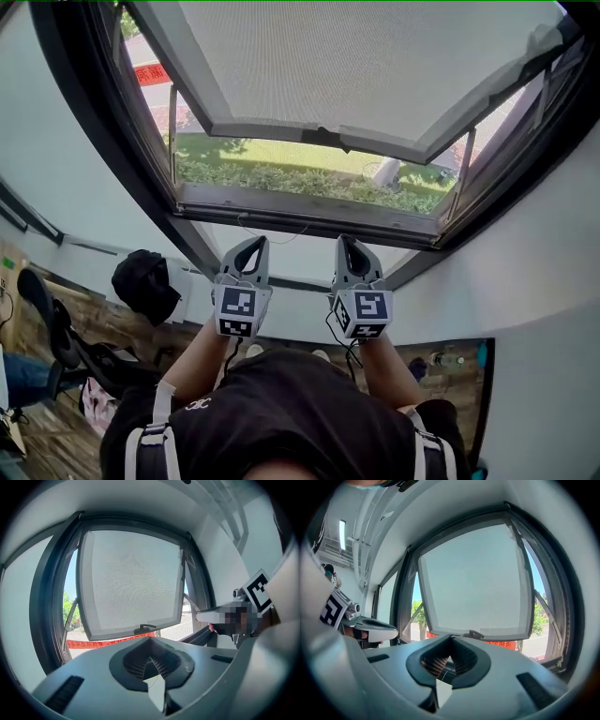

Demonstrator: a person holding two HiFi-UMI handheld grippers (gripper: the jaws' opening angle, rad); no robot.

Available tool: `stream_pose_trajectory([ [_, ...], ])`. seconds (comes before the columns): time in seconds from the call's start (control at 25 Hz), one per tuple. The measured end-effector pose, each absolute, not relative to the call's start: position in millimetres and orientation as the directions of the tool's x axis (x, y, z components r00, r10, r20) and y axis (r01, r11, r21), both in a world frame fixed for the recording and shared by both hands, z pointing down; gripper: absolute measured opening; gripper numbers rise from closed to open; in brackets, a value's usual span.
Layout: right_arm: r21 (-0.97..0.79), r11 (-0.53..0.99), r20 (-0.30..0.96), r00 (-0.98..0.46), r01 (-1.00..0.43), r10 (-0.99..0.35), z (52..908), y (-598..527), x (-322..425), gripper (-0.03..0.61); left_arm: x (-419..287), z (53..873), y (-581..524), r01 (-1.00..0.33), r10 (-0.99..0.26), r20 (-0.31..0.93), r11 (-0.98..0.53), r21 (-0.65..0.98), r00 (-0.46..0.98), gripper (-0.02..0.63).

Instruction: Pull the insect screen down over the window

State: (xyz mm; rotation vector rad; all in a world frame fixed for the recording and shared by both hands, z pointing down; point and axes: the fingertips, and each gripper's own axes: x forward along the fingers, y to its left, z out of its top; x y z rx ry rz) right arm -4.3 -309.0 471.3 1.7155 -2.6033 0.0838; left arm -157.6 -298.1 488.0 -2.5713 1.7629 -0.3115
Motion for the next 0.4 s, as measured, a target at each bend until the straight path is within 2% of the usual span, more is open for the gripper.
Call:
stream_pose_trajectory([
  [0.4, -0.025, 0.426, 0.064, -0.427, -0.904, -0.902, 477.4, -302.0, -11.4, 0.003, -160.2, 486.7, -296.8, -0.925, -0.928, 0.155, -0.360, -0.122, 0.340, 0.015],
])
